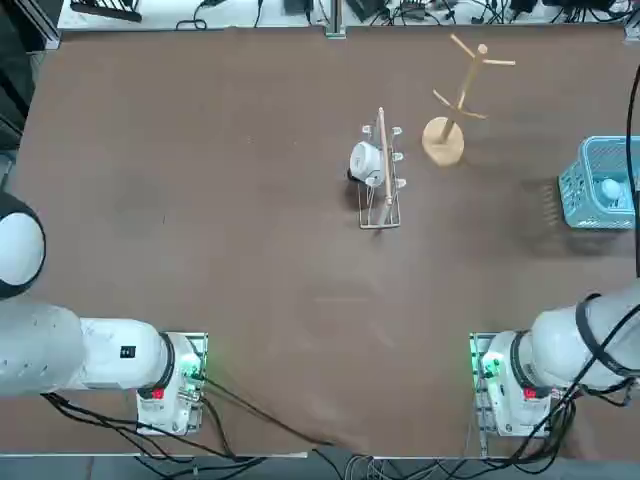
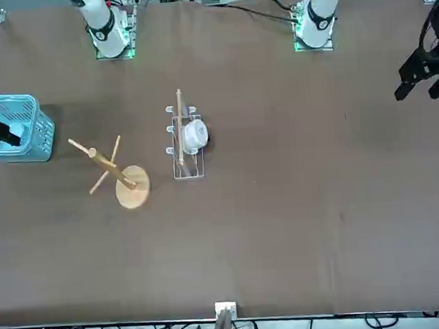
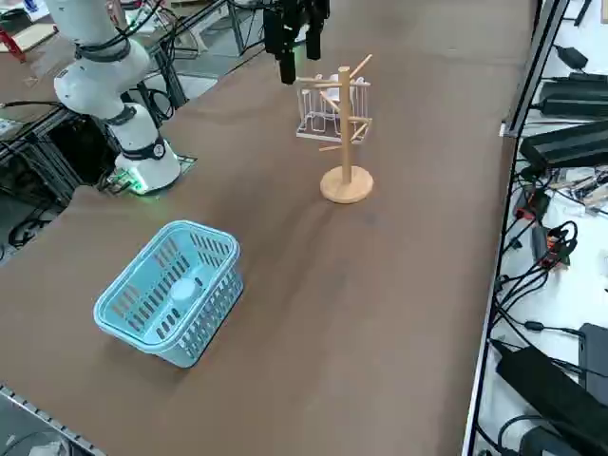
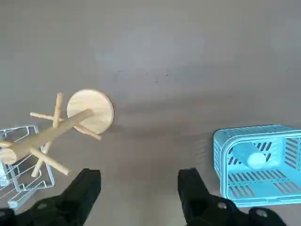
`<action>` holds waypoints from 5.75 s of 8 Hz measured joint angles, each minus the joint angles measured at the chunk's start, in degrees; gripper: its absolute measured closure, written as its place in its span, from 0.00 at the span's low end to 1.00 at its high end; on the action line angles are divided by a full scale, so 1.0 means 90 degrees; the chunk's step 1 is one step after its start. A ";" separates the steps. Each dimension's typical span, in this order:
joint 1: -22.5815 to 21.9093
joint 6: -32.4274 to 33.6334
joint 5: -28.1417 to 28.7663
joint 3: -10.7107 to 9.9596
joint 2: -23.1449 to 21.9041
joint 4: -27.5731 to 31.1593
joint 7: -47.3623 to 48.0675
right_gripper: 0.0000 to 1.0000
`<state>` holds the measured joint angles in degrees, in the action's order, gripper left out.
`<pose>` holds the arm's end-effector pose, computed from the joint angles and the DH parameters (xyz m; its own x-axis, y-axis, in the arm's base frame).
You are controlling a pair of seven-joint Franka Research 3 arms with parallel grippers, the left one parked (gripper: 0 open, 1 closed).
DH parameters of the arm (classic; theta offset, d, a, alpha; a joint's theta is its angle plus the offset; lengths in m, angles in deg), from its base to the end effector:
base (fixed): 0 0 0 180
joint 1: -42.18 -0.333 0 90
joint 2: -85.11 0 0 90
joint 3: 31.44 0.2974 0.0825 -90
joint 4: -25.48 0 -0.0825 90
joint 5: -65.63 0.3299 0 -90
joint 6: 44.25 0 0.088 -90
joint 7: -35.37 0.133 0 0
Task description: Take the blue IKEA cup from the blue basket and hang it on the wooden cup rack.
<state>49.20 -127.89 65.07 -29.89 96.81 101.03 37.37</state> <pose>0.5433 -0.0550 0.5675 0.9894 -0.1311 -0.0627 -0.1310 -0.9914 0.0065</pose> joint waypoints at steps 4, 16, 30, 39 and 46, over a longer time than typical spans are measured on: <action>0.0045 0.0129 -0.0034 -0.0036 0.0083 0.0079 -0.0102 0.00; 0.3522 -0.5671 -0.0662 -0.0200 -0.1184 0.6148 -0.4898 0.00; 0.3904 -0.6908 -0.0663 -0.0153 0.0323 0.6126 -0.5503 0.00; 0.3901 -0.6838 -0.0663 -0.0119 0.0337 0.6124 -0.5524 0.13; 0.3613 -0.5110 -0.0668 0.0013 0.0145 0.5004 -0.5532 0.16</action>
<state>81.72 -173.88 59.06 -29.78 98.12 146.07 -12.42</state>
